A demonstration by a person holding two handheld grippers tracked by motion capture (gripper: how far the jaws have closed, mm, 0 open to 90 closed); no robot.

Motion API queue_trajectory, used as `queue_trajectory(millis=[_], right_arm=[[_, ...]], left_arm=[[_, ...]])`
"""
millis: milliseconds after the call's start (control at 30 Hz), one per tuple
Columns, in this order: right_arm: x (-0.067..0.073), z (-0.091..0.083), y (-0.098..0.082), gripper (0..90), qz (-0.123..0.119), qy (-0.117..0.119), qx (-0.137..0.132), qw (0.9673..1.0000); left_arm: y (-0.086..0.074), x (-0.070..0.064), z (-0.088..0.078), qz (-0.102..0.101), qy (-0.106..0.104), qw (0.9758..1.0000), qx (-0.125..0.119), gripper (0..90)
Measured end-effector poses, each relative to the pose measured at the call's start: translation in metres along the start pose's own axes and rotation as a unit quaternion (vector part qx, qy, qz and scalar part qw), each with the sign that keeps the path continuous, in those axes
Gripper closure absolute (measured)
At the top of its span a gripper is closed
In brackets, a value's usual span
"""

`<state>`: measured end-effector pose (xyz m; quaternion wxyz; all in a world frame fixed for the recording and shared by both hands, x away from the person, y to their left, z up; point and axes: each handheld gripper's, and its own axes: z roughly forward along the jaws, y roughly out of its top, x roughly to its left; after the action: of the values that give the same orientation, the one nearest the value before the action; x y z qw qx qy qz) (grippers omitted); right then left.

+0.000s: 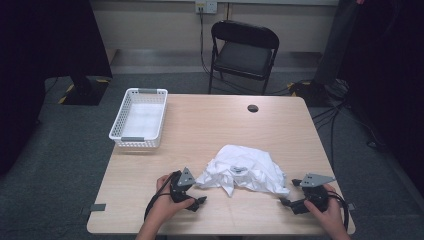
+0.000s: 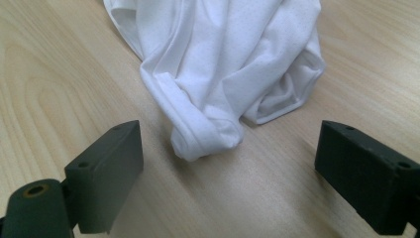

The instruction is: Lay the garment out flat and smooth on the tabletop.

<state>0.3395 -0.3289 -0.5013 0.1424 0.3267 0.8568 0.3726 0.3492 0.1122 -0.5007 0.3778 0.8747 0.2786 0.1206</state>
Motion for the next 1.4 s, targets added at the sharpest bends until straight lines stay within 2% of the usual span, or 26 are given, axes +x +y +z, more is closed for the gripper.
queue_trajectory(millis=[433,633,700,900,1000,1167,1233,1400], right_arm=[[0.000,0.000,0.000,10.5,0.001,0.001,-0.001,1.0000],[0.002,-0.002,0.004,17.7,-0.005,-0.001,0.002,1.0000],[0.002,-0.004,0.005,19.9,-0.004,0.006,-0.004,1.0000],[0.002,-0.011,0.015,25.6,-0.002,0.021,-0.034,0.9992],[0.001,-0.011,0.022,27.5,-0.005,0.027,-0.038,0.9989],[0.001,-0.009,0.031,37.0,-0.007,0.047,-0.045,0.9978],[0.003,-0.008,0.035,36.8,-0.013,0.051,-0.054,0.9972],[0.005,-0.003,0.045,42.2,-0.020,0.062,-0.050,0.9966]], left_arm=[[0.000,0.000,0.000,0.001,-0.001,1.0000,0.000,9.4],[0.001,0.000,0.000,0.001,-0.001,1.0000,-0.001,12.7],[0.002,-0.001,-0.001,0.003,-0.008,1.0000,0.001,13.1],[0.010,-0.003,-0.004,-0.004,-0.018,0.9996,-0.021,13.3],[0.014,-0.002,-0.007,-0.004,-0.015,0.9995,-0.029,13.6],[0.021,0.002,-0.011,-0.006,-0.004,0.9991,-0.042,16.5],[0.025,0.004,-0.013,-0.009,0.001,0.9988,-0.049,17.0],[0.034,0.008,-0.015,-0.006,0.007,0.9981,-0.060,20.2]])
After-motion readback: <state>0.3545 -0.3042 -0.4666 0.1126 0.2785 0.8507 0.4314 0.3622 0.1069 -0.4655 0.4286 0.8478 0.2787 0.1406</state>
